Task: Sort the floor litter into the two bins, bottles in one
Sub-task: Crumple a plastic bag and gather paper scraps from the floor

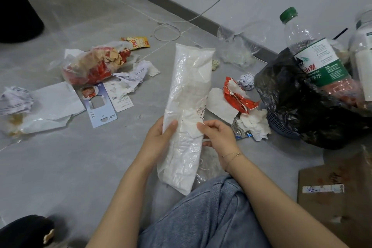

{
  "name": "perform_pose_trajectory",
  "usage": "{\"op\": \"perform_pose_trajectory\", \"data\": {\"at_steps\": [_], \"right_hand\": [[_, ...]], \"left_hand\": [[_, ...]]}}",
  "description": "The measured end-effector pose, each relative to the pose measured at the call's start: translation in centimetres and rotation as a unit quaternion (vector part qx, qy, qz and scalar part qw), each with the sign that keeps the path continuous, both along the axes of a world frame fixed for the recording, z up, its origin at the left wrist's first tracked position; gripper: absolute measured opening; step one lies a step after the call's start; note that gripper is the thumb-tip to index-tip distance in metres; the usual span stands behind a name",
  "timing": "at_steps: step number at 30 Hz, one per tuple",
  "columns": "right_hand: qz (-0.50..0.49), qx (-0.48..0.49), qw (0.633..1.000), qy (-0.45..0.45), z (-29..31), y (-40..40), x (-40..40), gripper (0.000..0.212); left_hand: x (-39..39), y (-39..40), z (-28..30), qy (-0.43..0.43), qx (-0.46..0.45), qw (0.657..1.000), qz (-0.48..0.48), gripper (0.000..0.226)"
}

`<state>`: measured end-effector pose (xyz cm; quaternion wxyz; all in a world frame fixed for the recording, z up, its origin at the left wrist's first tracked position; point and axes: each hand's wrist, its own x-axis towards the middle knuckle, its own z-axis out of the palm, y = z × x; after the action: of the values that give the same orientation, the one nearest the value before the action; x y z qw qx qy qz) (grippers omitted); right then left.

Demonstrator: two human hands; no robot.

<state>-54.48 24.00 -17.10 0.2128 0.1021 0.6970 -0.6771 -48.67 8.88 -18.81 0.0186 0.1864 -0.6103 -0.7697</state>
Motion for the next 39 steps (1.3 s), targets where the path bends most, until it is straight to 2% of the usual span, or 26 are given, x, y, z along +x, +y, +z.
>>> {"op": "perform_pose_trajectory", "data": {"at_steps": [4,7,10,12,15,19,21,23,26,29,31,33,34,36,38,39], "right_hand": [[-0.008,0.018,0.999,0.038,-0.1,0.0,0.0,0.019],[-0.018,0.031,0.998,0.05,-0.1,0.1,-0.2,0.034],[-0.04,-0.06,0.997,0.003,0.2,0.3,-0.5,0.057],[-0.036,-0.116,0.993,-0.007,0.3,0.6,-0.8,0.065],[0.005,-0.141,0.989,0.032,0.4,0.8,-0.9,0.059],[0.043,-0.152,0.987,0.021,0.6,0.8,-0.6,0.029],[0.063,-0.188,0.98,-0.015,0.6,0.9,-0.6,0.027],[0.07,-0.226,0.97,-0.058,0.7,1.0,-0.6,0.033],[0.059,-0.183,0.977,-0.095,0.5,0.9,-0.5,0.036],[0.077,-0.141,0.981,-0.105,0.4,0.7,-0.2,0.007],[0.055,-0.147,0.981,-0.115,0.4,0.7,-0.4,0.017],[0.01,-0.155,0.982,-0.111,0.4,1.0,-0.6,0.024],[-0.007,-0.153,0.983,-0.1,0.2,1.1,-0.7,0.026],[-0.024,-0.107,0.993,-0.043,-0.3,1.2,-0.9,0.03],[-0.017,-0.022,0.998,0.057,-0.7,1.1,-0.8,0.038],[-0.007,0.007,0.995,0.101,-0.7,1.0,-0.8,0.043]], "left_hand": [[-0.5,1.0,0.6,0.011,0.011,1.0,0.0,0.02],[-0.9,1.4,0.7,0.007,-0.001,1.0,0.006,0.021],[-1.4,0.9,1.1,0.004,0.023,1.0,-0.011,0.017],[-1.5,0.3,1.4,0.001,0.036,0.999,-0.039,0.015],[-1.4,-0.4,1.3,-0.026,0.042,0.996,-0.07,0.018],[-1.6,-0.7,0.5,-0.08,0.077,0.992,-0.058,0.019],[-1.6,-0.7,0.4,-0.099,0.073,0.992,-0.038,0.018],[-1.5,-0.9,0.3,-0.106,0.061,0.992,-0.029,0.019],[-1.3,-0.9,0.0,-0.106,0.043,0.993,-0.029,0.021],[-0.8,-0.3,0.2,-0.08,0.043,0.995,-0.035,0.017],[-0.5,-0.3,0.5,-0.057,0.081,0.994,-0.043,0.015],[-0.5,-0.8,0.6,-0.056,0.129,0.988,-0.057,0.04],[-0.5,-1.3,0.6,-0.059,0.148,0.986,-0.056,0.046],[-0.4,-2.3,0.9,-0.076,0.199,0.976,-0.053,0.043],[-0.2,-3.0,1.0,-0.098,0.242,0.961,-0.091,0.06],[-0.1,-3.1,1.1,-0.105,0.235,0.959,-0.118,0.066]]}}
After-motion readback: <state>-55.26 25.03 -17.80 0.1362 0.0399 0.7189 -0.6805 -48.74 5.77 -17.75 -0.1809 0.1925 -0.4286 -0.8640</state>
